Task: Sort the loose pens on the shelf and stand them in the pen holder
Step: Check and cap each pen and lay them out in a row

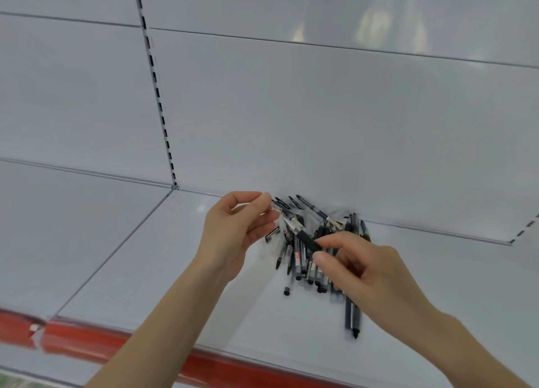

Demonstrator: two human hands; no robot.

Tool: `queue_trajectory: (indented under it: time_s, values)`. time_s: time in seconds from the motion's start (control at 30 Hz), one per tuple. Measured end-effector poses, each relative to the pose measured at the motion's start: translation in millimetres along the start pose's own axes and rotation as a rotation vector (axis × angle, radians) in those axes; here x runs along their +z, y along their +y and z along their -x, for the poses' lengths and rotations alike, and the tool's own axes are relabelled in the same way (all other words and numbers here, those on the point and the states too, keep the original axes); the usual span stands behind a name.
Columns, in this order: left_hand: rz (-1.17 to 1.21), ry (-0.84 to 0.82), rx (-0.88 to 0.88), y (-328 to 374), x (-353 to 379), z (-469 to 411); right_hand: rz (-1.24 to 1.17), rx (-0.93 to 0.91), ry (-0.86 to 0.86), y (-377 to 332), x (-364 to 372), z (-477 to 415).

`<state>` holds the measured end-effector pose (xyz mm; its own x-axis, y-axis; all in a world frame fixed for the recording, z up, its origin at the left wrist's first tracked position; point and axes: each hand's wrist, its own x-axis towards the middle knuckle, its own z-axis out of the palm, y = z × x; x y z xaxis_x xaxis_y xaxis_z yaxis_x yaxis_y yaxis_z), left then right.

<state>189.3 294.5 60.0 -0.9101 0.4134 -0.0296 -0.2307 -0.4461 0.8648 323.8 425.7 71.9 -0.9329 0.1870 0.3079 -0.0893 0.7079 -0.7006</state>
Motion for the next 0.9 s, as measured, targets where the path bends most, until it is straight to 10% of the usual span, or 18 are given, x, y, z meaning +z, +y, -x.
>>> queue_trajectory:
  time_s: [0.9]
  values:
    - [-0.138, -0.004, 0.104, -20.7, 12.7, 11.0, -0.048, 0.109, -0.059, 16.8, 17.4, -15.3]
